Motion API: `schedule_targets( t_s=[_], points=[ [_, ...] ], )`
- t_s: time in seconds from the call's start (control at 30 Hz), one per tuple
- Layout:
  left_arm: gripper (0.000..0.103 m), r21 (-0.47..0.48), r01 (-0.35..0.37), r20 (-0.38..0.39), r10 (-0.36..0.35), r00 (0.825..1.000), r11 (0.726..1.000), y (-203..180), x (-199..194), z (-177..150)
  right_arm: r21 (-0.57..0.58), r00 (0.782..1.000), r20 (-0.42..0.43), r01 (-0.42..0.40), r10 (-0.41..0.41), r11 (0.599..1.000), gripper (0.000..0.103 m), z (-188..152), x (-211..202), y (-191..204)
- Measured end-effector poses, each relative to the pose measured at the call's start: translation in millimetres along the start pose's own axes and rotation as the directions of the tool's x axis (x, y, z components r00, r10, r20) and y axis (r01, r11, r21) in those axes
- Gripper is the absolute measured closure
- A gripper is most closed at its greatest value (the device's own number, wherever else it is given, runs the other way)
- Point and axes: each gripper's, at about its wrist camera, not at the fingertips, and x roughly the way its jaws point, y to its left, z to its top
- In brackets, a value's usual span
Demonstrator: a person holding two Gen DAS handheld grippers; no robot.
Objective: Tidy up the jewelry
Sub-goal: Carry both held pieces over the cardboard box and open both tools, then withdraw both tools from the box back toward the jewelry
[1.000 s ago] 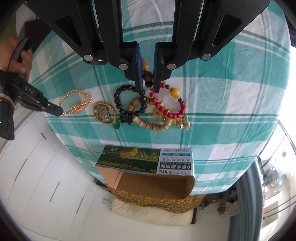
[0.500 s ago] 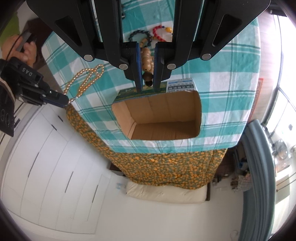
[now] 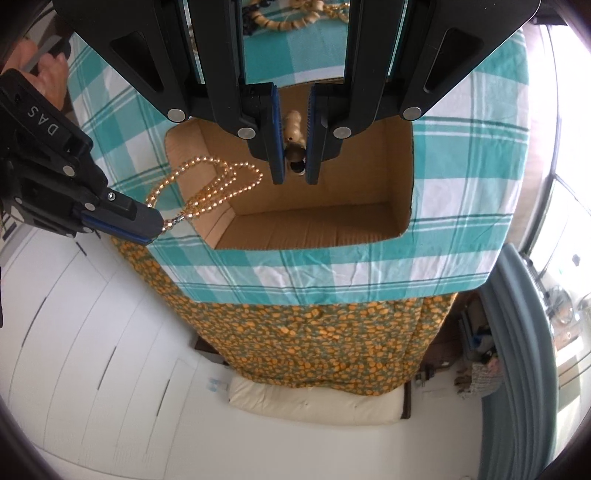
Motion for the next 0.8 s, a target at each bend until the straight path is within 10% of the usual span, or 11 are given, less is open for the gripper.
schedule_targets(
  t_s=[0.13,0.27,0.8],
  points=[
    [0.091,-0.009,-0.049,-0.022,0.049,0.999,0.999,8,37,-2,0.034,0.999,-0.041,0.0,0.002,0.999,0.093,-7,38,-10],
    [0.031,-0.044,-0.131,0.001,0.131,0.991,0.99,18,45,-9,0.056,1.0,-0.002,0.015,-0.015,0.998,0.054,-16,39,-15],
    [0.009,-0.041,-0.163,0.107,0.166,0.98,0.986,14,-52,-137,0.036,0.986,0.141,0.086,-0.09,0.996,0.052,-128,-62,8]
  ],
)
